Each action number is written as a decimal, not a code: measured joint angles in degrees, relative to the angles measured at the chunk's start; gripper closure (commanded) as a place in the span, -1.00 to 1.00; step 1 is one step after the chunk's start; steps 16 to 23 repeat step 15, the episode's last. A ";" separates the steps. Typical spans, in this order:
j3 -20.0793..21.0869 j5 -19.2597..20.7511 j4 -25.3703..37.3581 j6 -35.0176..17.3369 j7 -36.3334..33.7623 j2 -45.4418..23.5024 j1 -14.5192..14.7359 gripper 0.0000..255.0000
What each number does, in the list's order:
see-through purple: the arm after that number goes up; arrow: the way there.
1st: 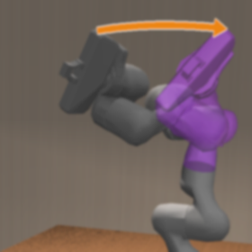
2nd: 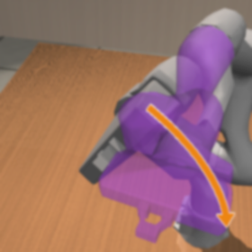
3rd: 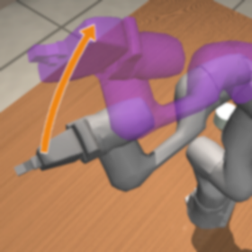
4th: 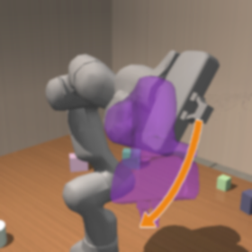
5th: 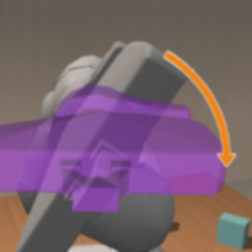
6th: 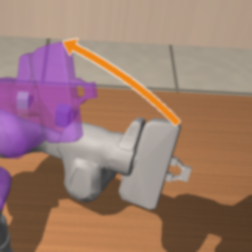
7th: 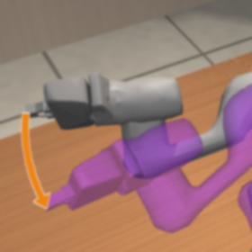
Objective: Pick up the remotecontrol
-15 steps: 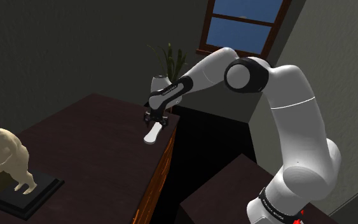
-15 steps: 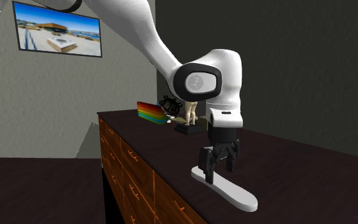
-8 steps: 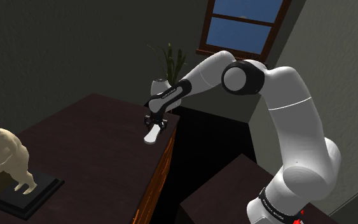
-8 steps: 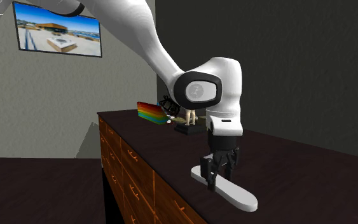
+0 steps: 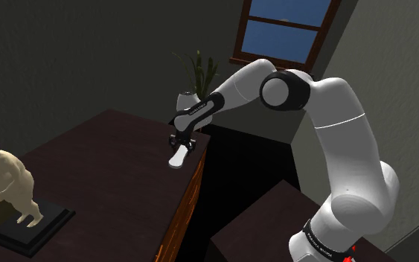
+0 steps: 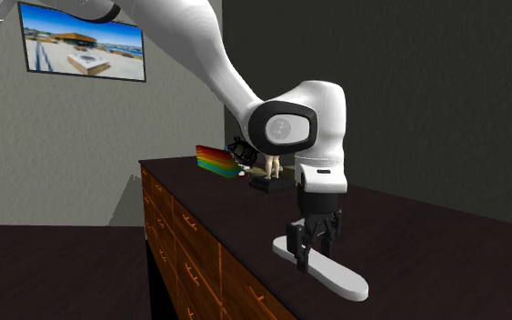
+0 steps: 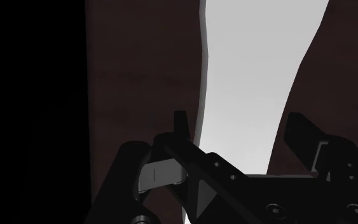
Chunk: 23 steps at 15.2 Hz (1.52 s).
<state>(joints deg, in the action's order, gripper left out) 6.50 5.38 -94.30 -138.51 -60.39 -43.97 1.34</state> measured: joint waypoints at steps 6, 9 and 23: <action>0.32 -0.34 -0.51 2.61 0.24 3.13 -0.31 1.00; 0.50 -0.51 -0.80 3.97 0.23 4.77 -0.34 1.00; 0.78 -0.87 -1.01 6.66 0.44 7.70 -0.61 1.00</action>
